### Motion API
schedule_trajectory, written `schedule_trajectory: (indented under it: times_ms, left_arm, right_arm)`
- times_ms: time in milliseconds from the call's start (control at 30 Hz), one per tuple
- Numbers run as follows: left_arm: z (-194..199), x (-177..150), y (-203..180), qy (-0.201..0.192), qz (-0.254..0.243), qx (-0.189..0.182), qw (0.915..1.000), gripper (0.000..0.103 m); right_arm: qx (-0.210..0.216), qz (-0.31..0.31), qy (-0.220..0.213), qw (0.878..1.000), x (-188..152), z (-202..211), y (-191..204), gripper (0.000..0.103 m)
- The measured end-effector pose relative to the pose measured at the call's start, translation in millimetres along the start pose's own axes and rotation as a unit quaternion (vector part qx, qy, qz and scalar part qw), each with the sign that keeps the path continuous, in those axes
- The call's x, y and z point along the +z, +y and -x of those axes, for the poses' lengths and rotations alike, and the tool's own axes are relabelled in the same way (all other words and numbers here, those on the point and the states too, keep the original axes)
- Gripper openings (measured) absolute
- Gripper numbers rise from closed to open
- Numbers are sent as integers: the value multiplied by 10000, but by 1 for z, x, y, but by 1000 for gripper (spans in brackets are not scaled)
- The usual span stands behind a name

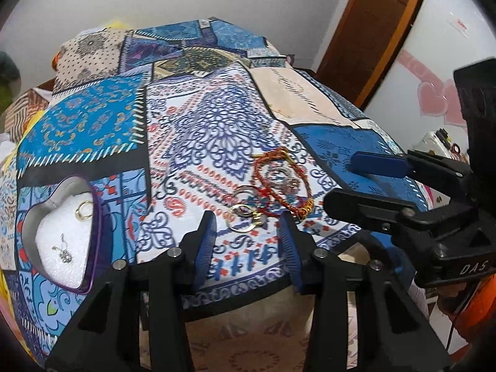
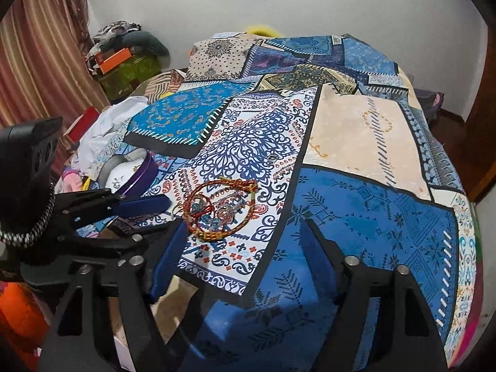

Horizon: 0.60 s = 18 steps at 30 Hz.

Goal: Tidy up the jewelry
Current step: 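Grasp the red-and-gold cord necklace with the right tool while the left tool reaches for another ring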

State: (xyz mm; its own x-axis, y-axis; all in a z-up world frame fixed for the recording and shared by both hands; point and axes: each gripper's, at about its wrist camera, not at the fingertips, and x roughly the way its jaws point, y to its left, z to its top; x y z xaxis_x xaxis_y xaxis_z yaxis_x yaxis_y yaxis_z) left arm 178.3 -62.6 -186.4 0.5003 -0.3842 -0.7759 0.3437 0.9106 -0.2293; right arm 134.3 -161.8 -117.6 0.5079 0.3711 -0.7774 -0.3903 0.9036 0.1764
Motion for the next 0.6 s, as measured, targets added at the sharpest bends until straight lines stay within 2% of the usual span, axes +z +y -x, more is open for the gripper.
schedule_trajectory:
  times_ms: [67, 167, 267, 600]
  left_arm:
    - [-2, 1, -4, 7, -93, 36, 10000, 29]
    - [-4, 1, -6, -6, -162, 97, 9998, 12]
    - [-3, 1, -2, -23, -129, 98, 9999, 6]
    - [14, -7, 20, -81, 63, 281, 9996, 6]
  right_arm:
    - [54, -83, -8, 10000, 0, 0, -3, 68]
    - [56, -84, 59, 9999, 1, -3, -3, 58]
    - [105, -30, 124, 9999, 0, -5, -1, 56]
    - [240, 252, 277, 9990, 2, -17, 19, 55]
